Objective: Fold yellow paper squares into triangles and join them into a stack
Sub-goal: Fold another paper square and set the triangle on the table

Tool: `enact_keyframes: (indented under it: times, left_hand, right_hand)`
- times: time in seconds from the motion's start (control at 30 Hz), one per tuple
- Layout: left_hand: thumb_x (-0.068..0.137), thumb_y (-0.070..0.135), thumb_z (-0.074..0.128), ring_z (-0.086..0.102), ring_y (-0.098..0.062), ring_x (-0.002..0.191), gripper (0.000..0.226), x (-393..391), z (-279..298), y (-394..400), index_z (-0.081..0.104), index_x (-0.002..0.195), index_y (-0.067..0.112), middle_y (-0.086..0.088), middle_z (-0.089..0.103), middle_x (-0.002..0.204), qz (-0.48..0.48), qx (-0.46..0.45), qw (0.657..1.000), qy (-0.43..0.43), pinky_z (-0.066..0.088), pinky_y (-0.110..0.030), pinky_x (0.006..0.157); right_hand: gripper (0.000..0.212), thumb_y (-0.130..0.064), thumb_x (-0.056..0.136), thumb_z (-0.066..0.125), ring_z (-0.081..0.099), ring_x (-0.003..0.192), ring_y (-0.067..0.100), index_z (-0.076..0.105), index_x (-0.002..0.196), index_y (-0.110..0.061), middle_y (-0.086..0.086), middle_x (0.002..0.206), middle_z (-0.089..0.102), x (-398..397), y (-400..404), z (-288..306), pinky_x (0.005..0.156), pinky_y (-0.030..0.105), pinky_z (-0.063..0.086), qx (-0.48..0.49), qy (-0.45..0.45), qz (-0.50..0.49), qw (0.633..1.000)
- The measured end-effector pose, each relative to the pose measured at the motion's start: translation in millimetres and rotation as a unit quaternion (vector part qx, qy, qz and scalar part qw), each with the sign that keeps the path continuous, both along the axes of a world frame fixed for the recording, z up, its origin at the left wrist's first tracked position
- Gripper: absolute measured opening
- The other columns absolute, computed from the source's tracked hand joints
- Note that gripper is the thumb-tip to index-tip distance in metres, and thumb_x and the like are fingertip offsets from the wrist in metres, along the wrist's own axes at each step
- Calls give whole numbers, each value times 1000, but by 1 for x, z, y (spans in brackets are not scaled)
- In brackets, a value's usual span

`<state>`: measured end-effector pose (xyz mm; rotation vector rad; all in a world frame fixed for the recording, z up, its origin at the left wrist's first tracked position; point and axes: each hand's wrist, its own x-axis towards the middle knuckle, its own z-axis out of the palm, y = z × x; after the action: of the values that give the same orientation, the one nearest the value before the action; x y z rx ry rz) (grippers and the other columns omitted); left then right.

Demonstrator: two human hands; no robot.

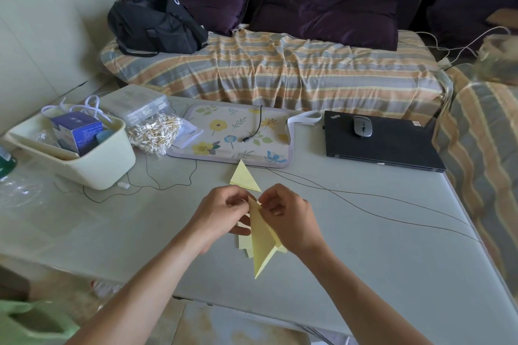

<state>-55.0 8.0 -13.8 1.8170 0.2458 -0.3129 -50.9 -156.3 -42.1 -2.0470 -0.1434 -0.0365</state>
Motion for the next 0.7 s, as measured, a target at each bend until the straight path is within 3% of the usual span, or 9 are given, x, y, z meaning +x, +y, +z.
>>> enact_keyframes:
  times: [0.17,0.33,0.5,0.7]
  left_hand:
    - [91,2,57,74,-20,75,20,2,-1,4,75,90,10,-7,74,85,-2,9,1000,-17,65,-41,72]
    - [89,6,59,74,-20,75,18,5,-4,5,75,84,14,-8,73,84,28,21,999,-36,65,-40,75]
    - [90,10,67,72,-22,74,7,9,-7,9,73,87,10,-5,69,76,67,-2,996,-53,65,-38,77]
    - [92,9,72,72,-18,74,2,6,-8,7,73,93,7,-10,74,86,53,-31,997,-35,64,-34,75]
  right_hand:
    - [8,-13,81,74,68,72,3,70,84,-19,-9,75,73,1,-2,2,69,17,53,1,17,-8,1000]
    - [7,-15,86,71,69,76,1,73,87,-22,-8,81,76,0,0,6,68,13,49,64,59,15,996]
    - [18,-40,93,68,60,66,-5,76,87,-24,-15,75,72,-2,1,9,60,8,42,54,105,3,993]
    - [8,-27,89,72,62,68,-3,79,87,-24,-12,79,74,1,0,4,64,14,46,36,115,-5,993]
